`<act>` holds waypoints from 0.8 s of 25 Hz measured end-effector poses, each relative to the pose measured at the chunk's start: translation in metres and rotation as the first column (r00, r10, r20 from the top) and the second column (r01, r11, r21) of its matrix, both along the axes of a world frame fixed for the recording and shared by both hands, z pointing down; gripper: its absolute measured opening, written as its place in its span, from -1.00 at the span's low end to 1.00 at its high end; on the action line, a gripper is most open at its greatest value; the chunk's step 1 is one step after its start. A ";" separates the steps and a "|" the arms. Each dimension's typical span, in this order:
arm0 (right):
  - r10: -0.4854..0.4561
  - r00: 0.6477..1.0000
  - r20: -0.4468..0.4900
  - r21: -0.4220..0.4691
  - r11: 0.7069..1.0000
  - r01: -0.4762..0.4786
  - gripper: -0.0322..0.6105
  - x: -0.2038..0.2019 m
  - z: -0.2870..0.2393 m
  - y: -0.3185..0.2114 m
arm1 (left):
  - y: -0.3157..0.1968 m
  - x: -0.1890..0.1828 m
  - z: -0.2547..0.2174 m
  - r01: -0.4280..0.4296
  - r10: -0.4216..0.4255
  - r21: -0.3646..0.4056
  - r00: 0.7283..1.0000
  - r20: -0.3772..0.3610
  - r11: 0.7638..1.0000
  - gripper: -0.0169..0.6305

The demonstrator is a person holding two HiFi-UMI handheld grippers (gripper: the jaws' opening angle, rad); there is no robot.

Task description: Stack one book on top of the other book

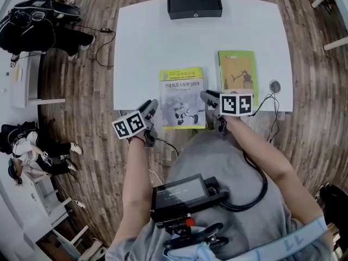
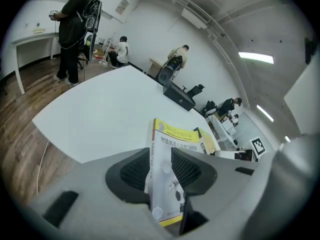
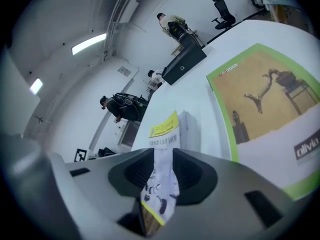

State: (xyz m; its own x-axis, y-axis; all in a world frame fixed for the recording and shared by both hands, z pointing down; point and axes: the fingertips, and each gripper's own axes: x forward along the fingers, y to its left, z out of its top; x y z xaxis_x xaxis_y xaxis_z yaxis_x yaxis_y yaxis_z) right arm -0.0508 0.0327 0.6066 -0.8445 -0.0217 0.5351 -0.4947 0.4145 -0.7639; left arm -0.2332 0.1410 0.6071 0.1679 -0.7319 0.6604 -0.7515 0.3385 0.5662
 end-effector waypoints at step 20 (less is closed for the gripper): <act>-0.159 0.878 0.452 -0.255 0.920 0.298 -0.20 0.071 0.015 0.097 | 0.089 0.060 0.020 -0.008 0.185 0.293 0.793 -0.581 0.956 -0.19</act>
State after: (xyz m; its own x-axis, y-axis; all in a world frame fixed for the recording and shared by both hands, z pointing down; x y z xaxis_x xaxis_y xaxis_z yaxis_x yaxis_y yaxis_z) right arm 0.0197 0.1296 0.6217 -0.9484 0.3065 0.0808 -0.0237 0.1855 -0.9824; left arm -0.1728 0.2298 0.6275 0.5414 -0.8191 0.1899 -0.2538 0.0561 0.9656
